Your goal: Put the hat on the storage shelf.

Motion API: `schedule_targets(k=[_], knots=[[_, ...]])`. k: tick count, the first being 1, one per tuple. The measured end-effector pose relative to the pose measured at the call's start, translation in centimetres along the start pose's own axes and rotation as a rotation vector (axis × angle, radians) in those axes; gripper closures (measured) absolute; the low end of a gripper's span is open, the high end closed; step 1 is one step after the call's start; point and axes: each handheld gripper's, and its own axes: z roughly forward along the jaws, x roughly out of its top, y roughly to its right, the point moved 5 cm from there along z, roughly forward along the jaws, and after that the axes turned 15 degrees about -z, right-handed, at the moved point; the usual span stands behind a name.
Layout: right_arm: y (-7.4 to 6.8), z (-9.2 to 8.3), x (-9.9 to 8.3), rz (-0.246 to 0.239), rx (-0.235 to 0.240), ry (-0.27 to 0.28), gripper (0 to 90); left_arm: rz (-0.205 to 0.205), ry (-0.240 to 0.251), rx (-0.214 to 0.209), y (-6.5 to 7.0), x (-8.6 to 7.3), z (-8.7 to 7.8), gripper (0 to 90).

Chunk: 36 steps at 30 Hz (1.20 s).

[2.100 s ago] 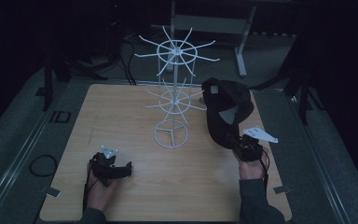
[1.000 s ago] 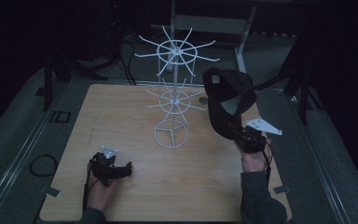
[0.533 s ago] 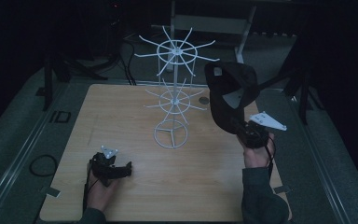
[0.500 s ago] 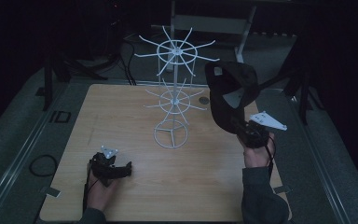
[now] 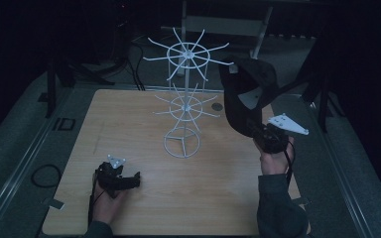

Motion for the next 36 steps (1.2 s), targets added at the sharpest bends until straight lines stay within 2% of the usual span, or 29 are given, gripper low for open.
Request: schedule_targets(k=[16, 36], knots=[[0.3, -0.2, 1.4, -0.011, -0.008, 0.028, 86.4, -0.001, -0.001, 0.000, 0.0, 0.0, 0.0, 0.2], [1.0, -0.2, 2.6, 0.002, -0.025, 0.058, 86.4, 0.000, -0.002, 0.000, 0.0, 0.0, 0.0, 0.2]])
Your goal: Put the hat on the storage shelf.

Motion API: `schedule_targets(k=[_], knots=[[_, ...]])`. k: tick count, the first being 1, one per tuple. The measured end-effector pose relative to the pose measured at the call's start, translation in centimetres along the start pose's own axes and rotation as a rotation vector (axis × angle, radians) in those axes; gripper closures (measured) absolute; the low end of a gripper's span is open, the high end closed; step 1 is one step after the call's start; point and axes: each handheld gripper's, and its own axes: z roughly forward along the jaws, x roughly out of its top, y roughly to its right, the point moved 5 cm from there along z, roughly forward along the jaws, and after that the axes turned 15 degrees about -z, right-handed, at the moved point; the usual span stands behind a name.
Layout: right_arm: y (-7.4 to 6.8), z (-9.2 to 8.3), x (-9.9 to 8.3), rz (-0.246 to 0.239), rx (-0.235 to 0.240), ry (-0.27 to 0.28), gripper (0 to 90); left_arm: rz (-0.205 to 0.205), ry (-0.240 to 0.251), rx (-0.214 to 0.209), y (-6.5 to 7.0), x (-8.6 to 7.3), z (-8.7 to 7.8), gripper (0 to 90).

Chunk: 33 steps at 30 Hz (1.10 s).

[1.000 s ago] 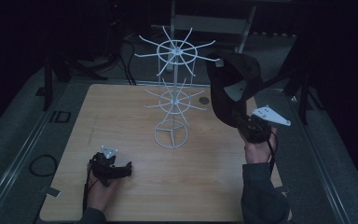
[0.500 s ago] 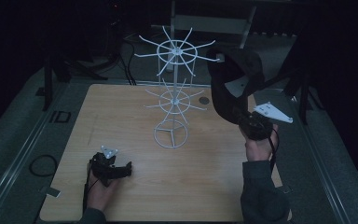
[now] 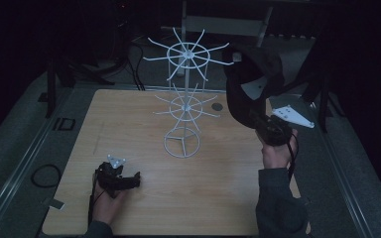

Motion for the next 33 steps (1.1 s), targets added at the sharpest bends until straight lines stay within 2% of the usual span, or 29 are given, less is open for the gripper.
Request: schedule_targets(k=[33], knots=[[0.2, 0.0, 1.1, -0.017, -0.002, 0.029, 86.4, 0.000, 0.000, 0.000, 0.0, 0.0, 0.0, 0.2]])
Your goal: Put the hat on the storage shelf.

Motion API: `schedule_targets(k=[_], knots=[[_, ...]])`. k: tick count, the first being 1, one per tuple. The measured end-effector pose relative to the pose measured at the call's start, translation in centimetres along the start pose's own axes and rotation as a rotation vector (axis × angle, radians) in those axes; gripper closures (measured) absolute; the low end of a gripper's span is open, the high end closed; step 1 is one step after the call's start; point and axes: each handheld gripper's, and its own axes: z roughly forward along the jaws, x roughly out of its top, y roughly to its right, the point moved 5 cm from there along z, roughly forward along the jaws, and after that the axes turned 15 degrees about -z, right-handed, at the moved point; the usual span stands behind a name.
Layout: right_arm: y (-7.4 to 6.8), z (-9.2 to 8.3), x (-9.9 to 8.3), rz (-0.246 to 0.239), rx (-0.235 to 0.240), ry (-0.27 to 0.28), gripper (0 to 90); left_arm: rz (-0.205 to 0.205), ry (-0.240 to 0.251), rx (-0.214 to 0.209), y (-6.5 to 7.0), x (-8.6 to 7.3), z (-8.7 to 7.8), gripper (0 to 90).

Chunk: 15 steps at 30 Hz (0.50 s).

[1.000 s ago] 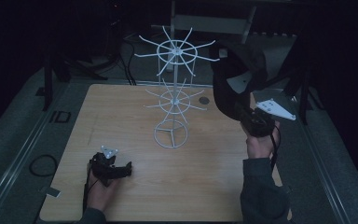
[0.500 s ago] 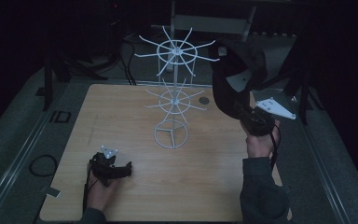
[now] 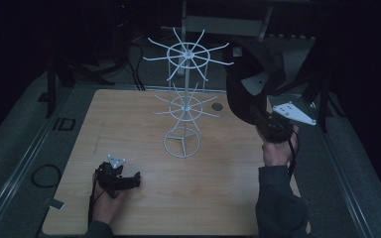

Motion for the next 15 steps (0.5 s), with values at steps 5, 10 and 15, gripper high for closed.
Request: schedule_targets(k=[5, 10, 15], knots=[[-0.08, -0.05, 0.33, -0.005, 0.000, 0.009, 86.4, 0.000, 0.000, 0.000, 0.00, 0.00, 0.00, 0.2], [-0.43, -0.13, 0.60, -0.014, 0.008, 0.015, 86.3, 0.000, 0.000, 0.000, 0.00, 0.00, 0.00, 0.2], [-0.71, -0.20, 0.84, -0.039, 0.005, 0.023, 86.3, 0.000, 0.000, 0.000, 0.00, 0.00, 0.00, 0.2]])
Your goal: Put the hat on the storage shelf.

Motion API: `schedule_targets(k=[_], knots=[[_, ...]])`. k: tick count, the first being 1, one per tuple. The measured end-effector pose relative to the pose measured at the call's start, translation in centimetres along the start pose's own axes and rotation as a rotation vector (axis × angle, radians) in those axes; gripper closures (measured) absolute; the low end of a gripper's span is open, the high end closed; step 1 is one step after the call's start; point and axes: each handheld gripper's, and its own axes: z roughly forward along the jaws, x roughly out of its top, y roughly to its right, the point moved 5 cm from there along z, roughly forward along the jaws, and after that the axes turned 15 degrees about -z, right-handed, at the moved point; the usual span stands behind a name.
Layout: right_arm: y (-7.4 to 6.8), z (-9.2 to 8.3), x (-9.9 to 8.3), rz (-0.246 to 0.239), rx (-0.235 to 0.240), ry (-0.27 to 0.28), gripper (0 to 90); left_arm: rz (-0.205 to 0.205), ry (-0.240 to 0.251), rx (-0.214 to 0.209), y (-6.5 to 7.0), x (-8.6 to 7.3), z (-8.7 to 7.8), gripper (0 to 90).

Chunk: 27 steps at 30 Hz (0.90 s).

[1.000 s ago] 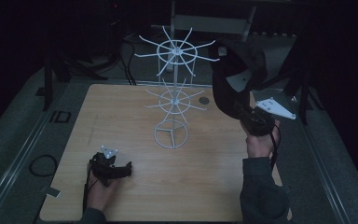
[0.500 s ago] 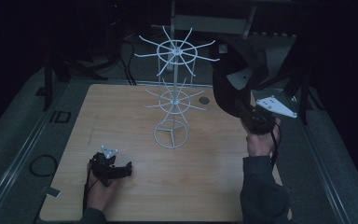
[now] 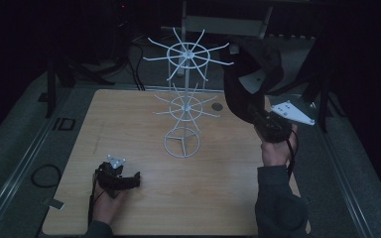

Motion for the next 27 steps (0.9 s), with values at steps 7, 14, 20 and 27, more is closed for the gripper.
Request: schedule_targets(k=[7, 14, 20, 27], knots=[[-0.2, -0.2, 0.2, -0.011, 0.004, 0.010, 86.3, 0.000, 0.000, 0.000, 0.0, 0.0, 0.0, 0.2], [-0.5, -0.4, 0.3, -0.026, 0.010, 0.014, 86.3, 0.000, 0.000, 0.000, 0.0, 0.0, 0.0, 0.2], [-0.8, -0.5, 0.3, -0.037, 0.016, 0.023, 86.3, 0.000, 0.000, 0.000, 0.0, 0.0, 0.0, 0.2], [-1.5, -0.6, 0.3, -0.070, 0.017, 0.023, 86.3, 0.000, 0.000, 0.000, 0.0, 0.0, 0.0, 0.2]])
